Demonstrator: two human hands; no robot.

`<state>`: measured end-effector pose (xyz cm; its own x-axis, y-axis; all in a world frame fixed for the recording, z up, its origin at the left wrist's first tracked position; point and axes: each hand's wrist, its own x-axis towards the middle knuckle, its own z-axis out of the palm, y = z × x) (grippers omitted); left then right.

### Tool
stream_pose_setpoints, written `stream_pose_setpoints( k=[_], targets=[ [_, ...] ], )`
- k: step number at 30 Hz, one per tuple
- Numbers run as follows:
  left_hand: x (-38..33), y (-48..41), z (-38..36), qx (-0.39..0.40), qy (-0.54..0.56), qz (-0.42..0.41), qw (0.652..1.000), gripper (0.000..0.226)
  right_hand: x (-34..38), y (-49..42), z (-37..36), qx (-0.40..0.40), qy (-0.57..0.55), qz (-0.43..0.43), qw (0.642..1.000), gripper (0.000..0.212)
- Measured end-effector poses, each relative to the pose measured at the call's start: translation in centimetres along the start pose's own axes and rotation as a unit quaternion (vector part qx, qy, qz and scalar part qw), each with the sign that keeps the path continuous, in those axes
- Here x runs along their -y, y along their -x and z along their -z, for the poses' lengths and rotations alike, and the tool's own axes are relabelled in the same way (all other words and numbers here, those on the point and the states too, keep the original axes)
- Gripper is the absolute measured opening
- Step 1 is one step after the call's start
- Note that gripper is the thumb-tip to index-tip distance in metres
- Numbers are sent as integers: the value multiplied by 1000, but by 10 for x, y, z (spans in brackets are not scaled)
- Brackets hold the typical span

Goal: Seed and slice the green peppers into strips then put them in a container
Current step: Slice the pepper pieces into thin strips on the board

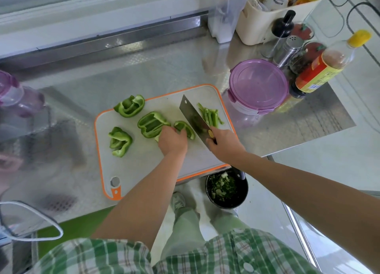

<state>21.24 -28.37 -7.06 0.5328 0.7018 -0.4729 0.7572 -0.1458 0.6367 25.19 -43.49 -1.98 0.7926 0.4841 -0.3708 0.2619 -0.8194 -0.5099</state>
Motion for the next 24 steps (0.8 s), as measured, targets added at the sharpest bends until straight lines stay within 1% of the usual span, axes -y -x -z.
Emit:
stream_pose_setpoints(
  k=[4, 6, 8, 9, 11, 13, 16, 18, 22, 24],
  targets=[
    [-10, 0, -5, -3, 29, -3, 1000, 30, 1, 0, 7, -15, -27, 10, 999, 13],
    [-14, 1, -8, -14, 20, 1, 1000, 32, 6, 0, 10, -19, -26, 22, 999, 13],
    [-16, 1, -11, -14, -7, -17, 1000, 21, 11, 0, 9, -14, -8, 31, 999, 11],
    [-16, 2, -11, -5, -22, -28, 999, 19, 12, 0, 9, -11, 4, 31, 999, 10],
    [-17, 3, -11, 4, -41, -42, 998, 30, 14, -1, 7, -10, 23, 22, 999, 10],
    [-19, 4, -7, 5, -44, -50, 998, 35, 14, -1, 6, -9, 29, 15, 999, 7],
    [-22, 6, -2, 17, -42, -55, 997, 35, 15, -1, 7, 2, 26, 7, 1000, 6],
    [-23, 5, -1, 22, -44, -54, 997, 34, 18, 0, 8, 4, 22, 3, 1000, 9],
    [-27, 8, -3, -6, -68, -73, 995, 31, 21, 1, 9, -18, 22, -7, 1000, 10],
    [-29, 11, -4, -18, -75, -79, 994, 30, 22, 1, 9, -13, 24, -13, 1000, 9]
  ],
)
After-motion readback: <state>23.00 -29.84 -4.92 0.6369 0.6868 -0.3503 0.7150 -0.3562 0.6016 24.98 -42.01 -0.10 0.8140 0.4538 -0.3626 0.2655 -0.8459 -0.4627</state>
